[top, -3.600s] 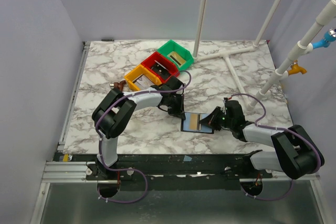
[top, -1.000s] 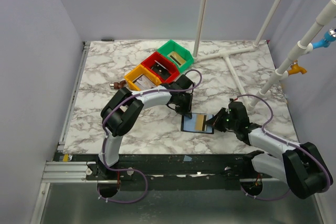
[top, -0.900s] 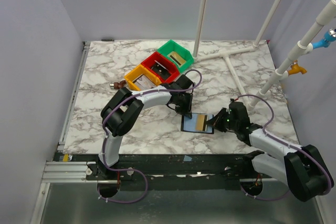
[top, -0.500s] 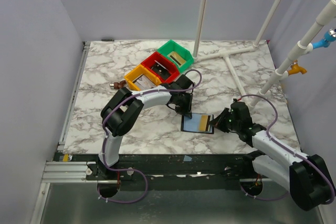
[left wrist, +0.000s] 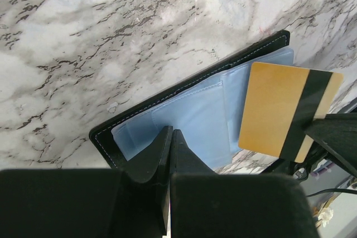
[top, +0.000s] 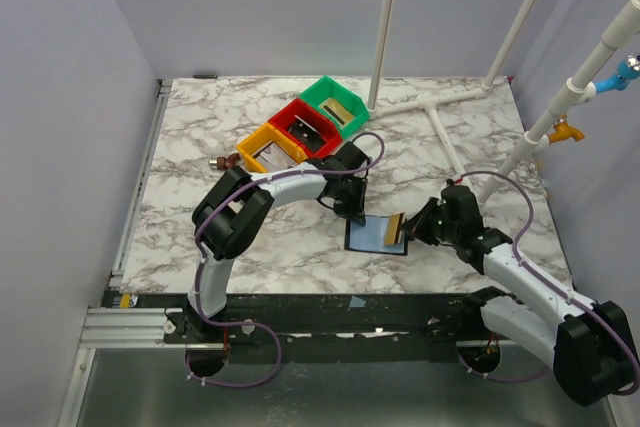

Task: Take the credit cards out of the card holder
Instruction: Remove the credit card from the card holder.

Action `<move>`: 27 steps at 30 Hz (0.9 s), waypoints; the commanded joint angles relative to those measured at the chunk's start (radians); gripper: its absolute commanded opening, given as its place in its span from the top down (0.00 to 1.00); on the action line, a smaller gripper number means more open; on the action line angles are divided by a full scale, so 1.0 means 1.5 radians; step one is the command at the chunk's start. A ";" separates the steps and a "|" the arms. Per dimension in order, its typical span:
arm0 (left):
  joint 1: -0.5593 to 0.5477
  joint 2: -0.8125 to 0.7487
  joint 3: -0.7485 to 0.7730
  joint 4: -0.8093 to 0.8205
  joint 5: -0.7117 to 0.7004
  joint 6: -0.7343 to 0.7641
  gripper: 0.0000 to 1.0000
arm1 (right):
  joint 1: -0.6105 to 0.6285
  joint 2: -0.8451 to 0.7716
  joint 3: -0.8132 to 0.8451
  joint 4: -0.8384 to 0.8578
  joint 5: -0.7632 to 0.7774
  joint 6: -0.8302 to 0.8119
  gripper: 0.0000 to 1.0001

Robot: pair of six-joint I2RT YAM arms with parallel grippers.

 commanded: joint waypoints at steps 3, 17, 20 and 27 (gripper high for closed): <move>0.005 -0.026 0.018 -0.050 -0.038 0.016 1.00 | -0.003 0.001 0.052 -0.031 0.008 -0.016 0.99; 0.047 -0.120 0.022 -0.056 0.003 0.018 0.35 | -0.003 0.009 0.094 -0.037 -0.015 -0.016 0.99; 0.064 -0.143 0.001 -0.038 0.031 0.009 0.14 | -0.003 0.011 0.102 -0.038 -0.023 -0.015 0.99; 0.105 -0.198 -0.051 0.026 0.105 -0.026 0.09 | -0.003 0.013 0.131 -0.036 -0.053 -0.005 1.00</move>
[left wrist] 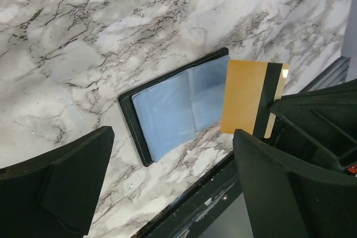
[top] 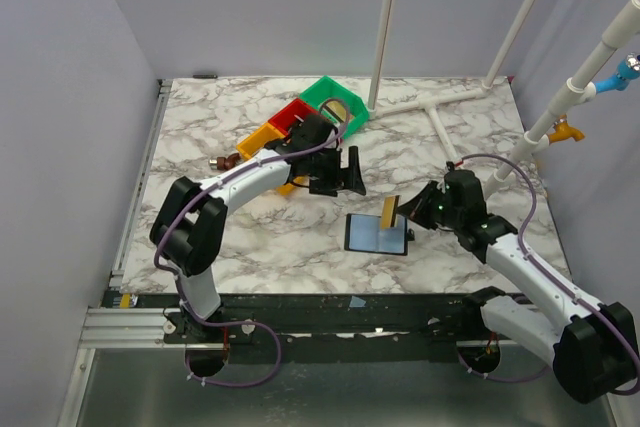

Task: Take the credit cards out of the card holder
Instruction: Remove the credit card from the card holder.

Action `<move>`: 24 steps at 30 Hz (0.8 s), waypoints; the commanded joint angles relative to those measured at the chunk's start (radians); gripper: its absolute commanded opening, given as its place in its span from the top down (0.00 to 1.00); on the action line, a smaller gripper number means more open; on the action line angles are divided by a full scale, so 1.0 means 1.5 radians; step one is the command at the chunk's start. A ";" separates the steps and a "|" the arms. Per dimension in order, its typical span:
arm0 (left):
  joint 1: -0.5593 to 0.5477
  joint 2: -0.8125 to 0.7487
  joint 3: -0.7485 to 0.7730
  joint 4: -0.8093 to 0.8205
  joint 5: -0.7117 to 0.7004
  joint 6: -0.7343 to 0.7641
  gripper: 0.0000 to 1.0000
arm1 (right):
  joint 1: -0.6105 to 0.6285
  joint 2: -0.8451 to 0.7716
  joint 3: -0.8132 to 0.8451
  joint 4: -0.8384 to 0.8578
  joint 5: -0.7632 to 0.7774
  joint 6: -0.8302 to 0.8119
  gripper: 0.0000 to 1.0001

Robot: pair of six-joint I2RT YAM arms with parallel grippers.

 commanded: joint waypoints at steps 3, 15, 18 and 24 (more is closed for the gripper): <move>0.029 -0.060 -0.043 0.068 0.090 -0.037 0.09 | -0.003 0.008 0.050 -0.003 -0.047 0.011 0.99; 0.044 -0.108 -0.091 0.174 0.202 -0.111 0.10 | -0.003 0.047 0.110 0.074 -0.154 0.063 0.99; 0.048 -0.116 -0.106 0.212 0.234 -0.138 0.12 | -0.003 0.060 0.122 0.103 -0.182 0.082 0.99; 0.060 -0.129 -0.135 0.270 0.275 -0.177 0.21 | -0.003 0.070 0.141 0.144 -0.227 0.115 0.99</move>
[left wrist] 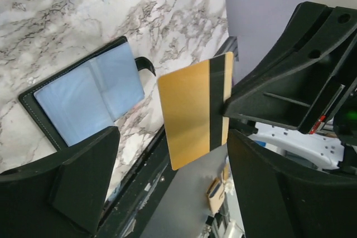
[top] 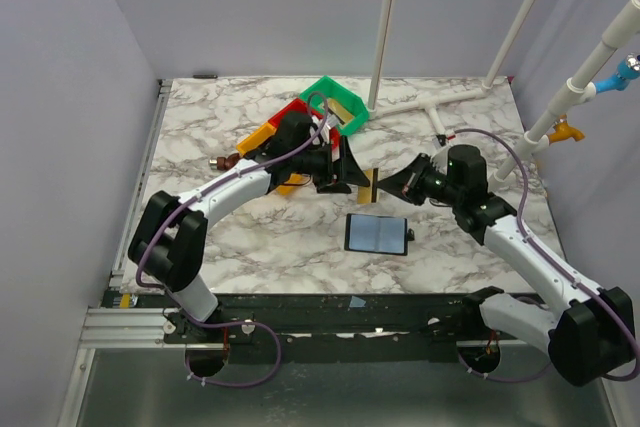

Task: Take the credit cards out of the card holder
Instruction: Remove the credit card from the card holder.

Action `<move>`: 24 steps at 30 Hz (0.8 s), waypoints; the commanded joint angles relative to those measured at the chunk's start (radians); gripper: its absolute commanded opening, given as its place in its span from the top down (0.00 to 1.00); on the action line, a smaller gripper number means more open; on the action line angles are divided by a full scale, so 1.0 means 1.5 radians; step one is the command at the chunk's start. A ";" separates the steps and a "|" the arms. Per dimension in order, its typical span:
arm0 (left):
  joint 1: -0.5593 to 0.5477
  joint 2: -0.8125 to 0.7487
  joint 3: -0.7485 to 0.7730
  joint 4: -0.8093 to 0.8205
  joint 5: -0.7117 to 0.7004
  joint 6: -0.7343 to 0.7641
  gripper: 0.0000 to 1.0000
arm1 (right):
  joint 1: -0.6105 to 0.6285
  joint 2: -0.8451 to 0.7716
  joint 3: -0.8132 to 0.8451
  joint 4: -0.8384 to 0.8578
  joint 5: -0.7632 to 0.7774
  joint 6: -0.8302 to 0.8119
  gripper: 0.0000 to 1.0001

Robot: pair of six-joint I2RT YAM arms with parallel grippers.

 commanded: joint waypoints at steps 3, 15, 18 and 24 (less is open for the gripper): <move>0.013 -0.033 -0.033 0.102 0.075 -0.062 0.30 | -0.003 0.013 0.032 0.084 -0.079 0.046 0.99; 0.013 -0.040 -0.039 0.148 0.104 -0.099 0.84 | -0.003 0.026 0.011 0.122 -0.099 0.057 0.99; 0.013 -0.039 -0.040 0.151 0.105 -0.102 0.96 | -0.003 0.025 0.011 0.120 -0.097 0.052 0.99; 0.013 -0.043 -0.042 0.153 0.100 -0.107 1.00 | -0.003 0.027 0.020 0.080 -0.073 0.027 0.73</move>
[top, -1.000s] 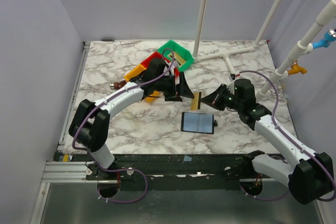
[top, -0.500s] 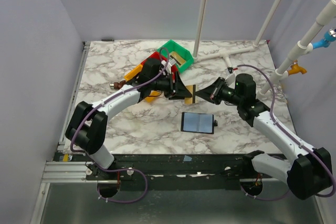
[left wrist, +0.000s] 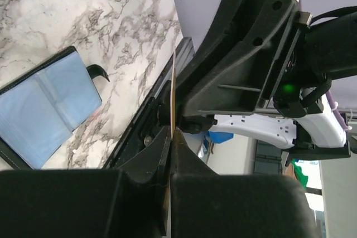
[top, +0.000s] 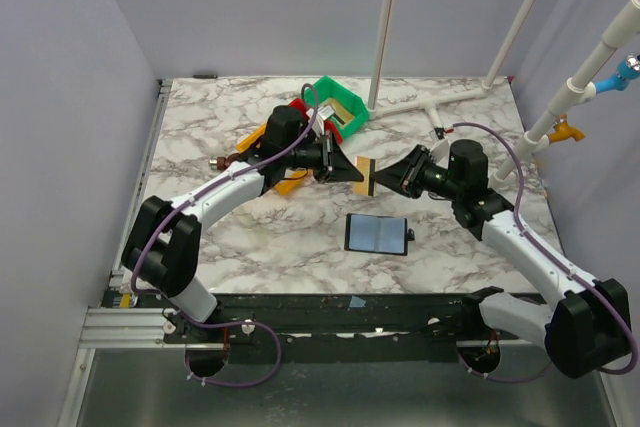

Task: Take the credit cards out of the card holder
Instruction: Remove the credit card from the card holder, then place the credit card in the storage box.

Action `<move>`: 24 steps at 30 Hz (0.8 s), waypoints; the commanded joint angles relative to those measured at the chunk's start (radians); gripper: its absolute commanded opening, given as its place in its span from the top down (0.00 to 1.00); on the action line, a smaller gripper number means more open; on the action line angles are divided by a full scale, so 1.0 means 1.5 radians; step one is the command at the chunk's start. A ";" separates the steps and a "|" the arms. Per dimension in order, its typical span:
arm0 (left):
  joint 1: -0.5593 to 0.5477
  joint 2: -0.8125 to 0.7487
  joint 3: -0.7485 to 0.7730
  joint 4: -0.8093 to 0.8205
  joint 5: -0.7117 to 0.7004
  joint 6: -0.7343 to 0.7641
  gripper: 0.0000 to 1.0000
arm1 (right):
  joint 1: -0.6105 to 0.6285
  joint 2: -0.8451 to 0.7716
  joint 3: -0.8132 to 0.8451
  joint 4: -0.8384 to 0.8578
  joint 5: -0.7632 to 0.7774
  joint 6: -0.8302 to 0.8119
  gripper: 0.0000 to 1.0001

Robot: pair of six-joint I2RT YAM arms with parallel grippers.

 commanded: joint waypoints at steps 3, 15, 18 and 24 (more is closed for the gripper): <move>-0.007 -0.019 -0.007 0.006 -0.003 -0.002 1.00 | 0.005 -0.007 0.018 -0.035 0.023 -0.033 0.31; 0.019 0.002 0.080 -0.078 -0.134 0.008 1.00 | 0.005 -0.069 0.049 -0.191 0.177 -0.089 0.00; 0.039 0.025 0.129 -0.096 -0.172 0.010 1.00 | 0.005 -0.085 0.052 -0.215 0.196 -0.099 0.00; 0.079 0.110 0.228 -0.085 -0.249 0.019 1.00 | 0.005 -0.121 0.056 -0.250 0.212 -0.103 0.00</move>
